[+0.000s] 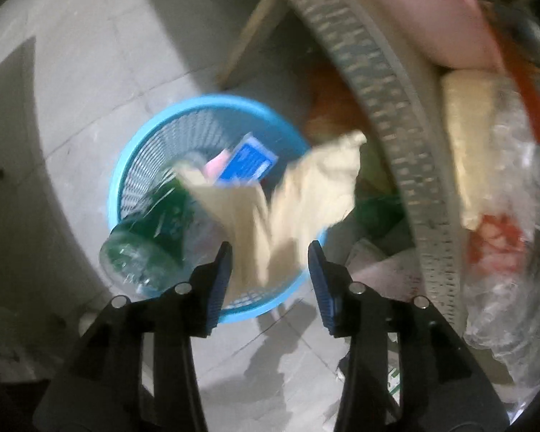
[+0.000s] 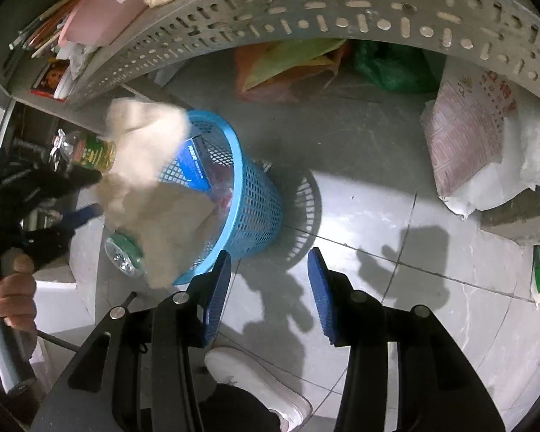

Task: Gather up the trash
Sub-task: 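Open both tools over the wastebasket to drop the beige cloth and bag, then grasp the blue wrapper with the left tool while the right tool grasps the red can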

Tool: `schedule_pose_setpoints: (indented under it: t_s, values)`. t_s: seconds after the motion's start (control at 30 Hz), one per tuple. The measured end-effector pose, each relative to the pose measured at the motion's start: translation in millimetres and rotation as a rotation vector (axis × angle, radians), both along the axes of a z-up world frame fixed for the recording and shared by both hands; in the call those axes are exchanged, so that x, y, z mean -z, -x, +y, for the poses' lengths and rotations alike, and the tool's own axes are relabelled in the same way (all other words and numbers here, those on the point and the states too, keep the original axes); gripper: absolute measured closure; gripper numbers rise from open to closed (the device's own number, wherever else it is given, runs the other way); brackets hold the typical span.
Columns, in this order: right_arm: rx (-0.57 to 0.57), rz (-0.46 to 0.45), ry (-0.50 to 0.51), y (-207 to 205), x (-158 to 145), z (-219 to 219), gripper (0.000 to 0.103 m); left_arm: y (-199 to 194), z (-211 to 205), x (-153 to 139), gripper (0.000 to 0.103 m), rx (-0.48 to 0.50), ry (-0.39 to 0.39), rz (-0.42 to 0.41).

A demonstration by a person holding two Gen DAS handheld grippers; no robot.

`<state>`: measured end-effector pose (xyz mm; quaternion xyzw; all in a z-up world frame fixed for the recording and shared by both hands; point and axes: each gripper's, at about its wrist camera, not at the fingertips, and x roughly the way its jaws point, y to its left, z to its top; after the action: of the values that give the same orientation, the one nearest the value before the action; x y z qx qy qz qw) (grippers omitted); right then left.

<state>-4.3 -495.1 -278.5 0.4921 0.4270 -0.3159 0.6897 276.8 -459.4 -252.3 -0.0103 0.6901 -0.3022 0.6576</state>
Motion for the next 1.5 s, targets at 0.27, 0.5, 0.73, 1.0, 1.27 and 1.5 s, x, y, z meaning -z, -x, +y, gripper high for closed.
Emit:
schedule_pose_setpoints:
  t_s: [0.27,0.5,0.73,1.0,1.27,1.5]
  values:
    - [-0.010,-0.009,-0.016,-2.3,2.1,4.3,0.059,16.7,0.0,-45.0,0.062,0.118,0.025,-0.072]
    - [-0.034,-0.033,0.002,-6.1,-11.1,9.2,0.059,28.8,31.3,-115.4,0.062,0.196,0.096,-0.144]
    - [-0.099,-0.076,0.021,-23.2,-36.6,21.1,0.059,40.5,117.5,-196.8,0.057,0.217,0.138,-0.317]
    - [-0.218,-0.152,0.066,-54.3,-89.1,46.6,0.041,66.4,247.8,-253.0,0.040,0.155,0.117,-0.556]
    - [-0.431,-0.224,0.159,-112.2,-158.8,93.6,0.039,48.6,402.8,-274.0,0.036,-0.100,-0.032,-0.749]
    - [-0.748,-0.353,0.311,-198.7,-245.1,181.5,0.029,-13.5,507.7,-260.0,0.035,-0.396,0.015,-0.583]
